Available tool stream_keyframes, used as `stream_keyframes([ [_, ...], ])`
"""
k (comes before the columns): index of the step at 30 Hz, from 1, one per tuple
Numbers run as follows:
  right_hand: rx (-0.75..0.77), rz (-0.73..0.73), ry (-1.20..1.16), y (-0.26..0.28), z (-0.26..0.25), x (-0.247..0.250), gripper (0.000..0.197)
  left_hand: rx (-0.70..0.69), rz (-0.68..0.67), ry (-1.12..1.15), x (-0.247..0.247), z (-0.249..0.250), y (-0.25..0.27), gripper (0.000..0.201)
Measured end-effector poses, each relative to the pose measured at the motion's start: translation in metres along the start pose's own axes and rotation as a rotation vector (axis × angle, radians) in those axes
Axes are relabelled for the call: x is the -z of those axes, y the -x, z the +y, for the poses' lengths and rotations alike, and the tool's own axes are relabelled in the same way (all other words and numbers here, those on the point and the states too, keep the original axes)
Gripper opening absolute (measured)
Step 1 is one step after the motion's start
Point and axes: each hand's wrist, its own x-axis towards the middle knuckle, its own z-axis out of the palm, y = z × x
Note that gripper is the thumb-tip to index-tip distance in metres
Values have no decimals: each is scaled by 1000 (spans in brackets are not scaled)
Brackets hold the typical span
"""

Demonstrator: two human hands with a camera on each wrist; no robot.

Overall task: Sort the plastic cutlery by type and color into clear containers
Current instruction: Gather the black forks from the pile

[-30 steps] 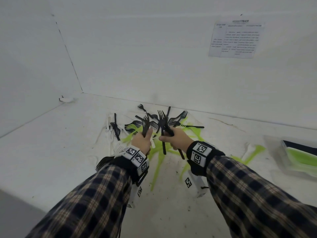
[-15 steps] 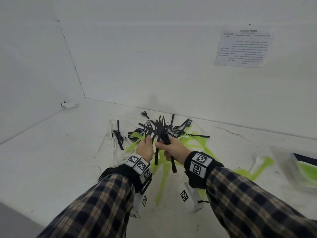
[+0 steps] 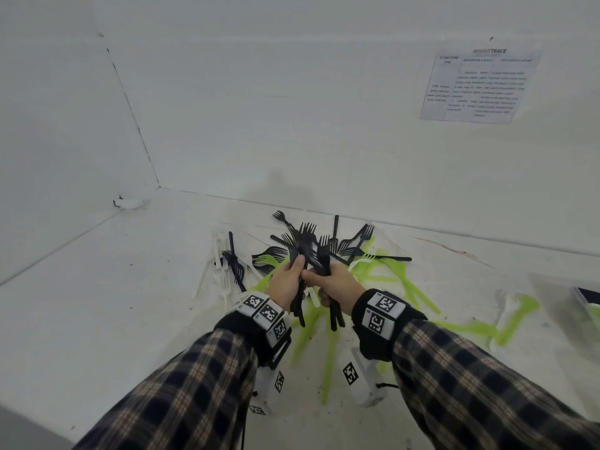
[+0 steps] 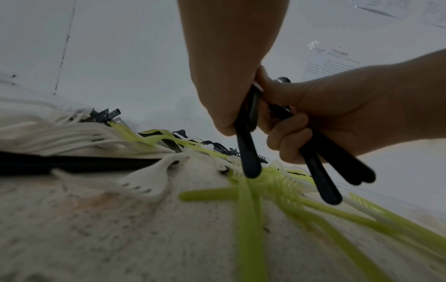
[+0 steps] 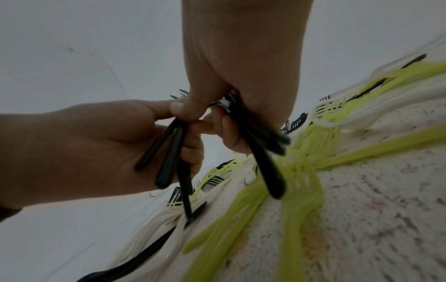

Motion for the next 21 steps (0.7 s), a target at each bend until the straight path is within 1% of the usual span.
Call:
stream_keyframes([
  [2, 19, 10, -15, -1, -1, -4, 18, -12, 30, 15, 2, -1, -2, 31],
  [6, 30, 120, -63, -8, 1, -14, 20, -12, 30, 49, 7, -7, -8, 32],
  [7, 31, 156, -64, -9, 2, -16, 22, -14, 51, 50, 8, -8, -11, 30],
  [9, 44, 217, -41, -10, 3, -18, 26, -28, 125, 36, 9, -6, -11, 26],
  [11, 89, 248, 55, -9, 1, -19, 24, -48, 147, 32, 10, -6, -14, 27],
  [13, 126, 239, 170, -8, -1, -20, 21, -50, 85, 40, 10, -5, -16, 27],
  [14, 132, 231, 192, -7, -2, -21, 21, -41, 52, 54, 11, -5, -16, 27],
  [18, 66, 190, 119, -9, -5, -21, 16, -18, -30, 131, 13, -2, -16, 27],
  [21, 46, 171, 77, -11, -2, -24, 16, -5, -52, 186, 16, -3, -16, 26],
])
